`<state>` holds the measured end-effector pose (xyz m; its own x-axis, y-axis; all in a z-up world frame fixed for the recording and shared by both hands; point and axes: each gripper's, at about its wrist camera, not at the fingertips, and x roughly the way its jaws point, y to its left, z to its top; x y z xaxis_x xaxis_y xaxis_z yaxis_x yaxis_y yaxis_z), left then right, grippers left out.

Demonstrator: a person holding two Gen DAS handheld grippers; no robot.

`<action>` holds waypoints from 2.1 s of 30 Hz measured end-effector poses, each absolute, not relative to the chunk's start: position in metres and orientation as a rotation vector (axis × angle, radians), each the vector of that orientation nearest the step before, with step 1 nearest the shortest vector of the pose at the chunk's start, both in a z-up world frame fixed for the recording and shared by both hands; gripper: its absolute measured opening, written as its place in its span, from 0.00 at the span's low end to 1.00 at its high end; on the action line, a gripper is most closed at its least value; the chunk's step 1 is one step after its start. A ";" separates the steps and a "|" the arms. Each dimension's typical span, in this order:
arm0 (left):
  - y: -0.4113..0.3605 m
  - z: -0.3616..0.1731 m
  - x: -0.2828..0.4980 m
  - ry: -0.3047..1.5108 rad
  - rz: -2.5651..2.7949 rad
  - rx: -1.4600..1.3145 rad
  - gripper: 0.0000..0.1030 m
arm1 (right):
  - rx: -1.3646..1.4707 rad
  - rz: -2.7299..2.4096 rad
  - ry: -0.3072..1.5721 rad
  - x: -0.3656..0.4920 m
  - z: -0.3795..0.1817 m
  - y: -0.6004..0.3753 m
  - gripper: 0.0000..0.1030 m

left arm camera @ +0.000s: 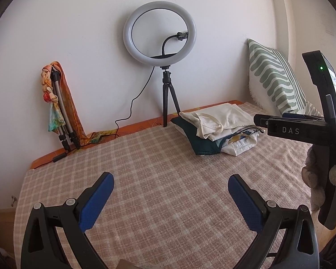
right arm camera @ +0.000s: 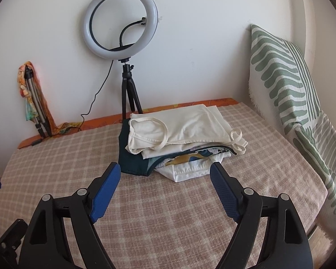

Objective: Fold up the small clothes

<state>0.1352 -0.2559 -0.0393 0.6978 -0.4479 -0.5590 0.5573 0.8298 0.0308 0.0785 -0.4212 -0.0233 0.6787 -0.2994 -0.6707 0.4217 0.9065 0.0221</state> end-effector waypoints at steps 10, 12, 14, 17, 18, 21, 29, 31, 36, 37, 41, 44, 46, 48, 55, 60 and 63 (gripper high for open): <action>-0.255 -0.037 0.135 0.569 -0.567 0.203 1.00 | 0.195 -0.408 0.728 0.078 -0.024 -0.422 0.80; -0.255 -0.037 0.134 0.564 -0.563 0.204 1.00 | 0.198 -0.405 0.728 0.078 -0.024 -0.423 0.80; -0.254 -0.036 0.134 0.563 -0.565 0.203 1.00 | 0.196 -0.404 0.729 0.078 -0.024 -0.422 0.80; -0.255 -0.037 0.134 0.564 -0.562 0.205 1.00 | 0.200 -0.405 0.729 0.078 -0.024 -0.422 0.80; -0.255 -0.037 0.135 0.566 -0.562 0.206 1.00 | 0.202 -0.406 0.730 0.078 -0.024 -0.422 0.80; -0.255 -0.036 0.134 0.570 -0.563 0.206 1.00 | 0.214 -0.406 0.730 0.078 -0.024 -0.423 0.80; -0.255 -0.034 0.133 0.557 -0.560 0.215 1.00 | 0.221 -0.393 0.735 0.080 -0.025 -0.425 0.80; -0.255 -0.034 0.133 0.559 -0.561 0.213 1.00 | 0.221 -0.394 0.735 0.079 -0.025 -0.424 0.80; -0.255 -0.034 0.133 0.555 -0.551 0.215 1.00 | 0.228 -0.393 0.735 0.080 -0.026 -0.425 0.80; -0.255 -0.034 0.133 0.555 -0.549 0.215 1.00 | 0.230 -0.394 0.735 0.079 -0.026 -0.425 0.80; -0.254 -0.034 0.133 0.561 -0.546 0.210 1.00 | 0.234 -0.393 0.735 0.079 -0.025 -0.426 0.80; -0.255 -0.034 0.133 0.564 -0.545 0.209 1.00 | 0.243 -0.388 0.739 0.079 -0.026 -0.427 0.80; -0.255 -0.034 0.133 0.562 -0.544 0.210 1.00 | 0.250 -0.386 0.743 0.079 -0.027 -0.428 0.80; -0.255 -0.034 0.133 0.561 -0.543 0.211 1.00 | 0.252 -0.387 0.743 0.078 -0.027 -0.428 0.80; -0.257 -0.034 0.131 0.567 -0.543 0.209 1.00 | 0.250 -0.389 0.740 0.078 -0.026 -0.429 0.80; -0.258 -0.035 0.130 0.565 -0.544 0.212 1.00 | 0.251 -0.388 0.741 0.078 -0.026 -0.430 0.80; -0.259 -0.035 0.129 0.559 -0.539 0.218 1.00 | 0.249 -0.389 0.741 0.078 -0.026 -0.430 0.80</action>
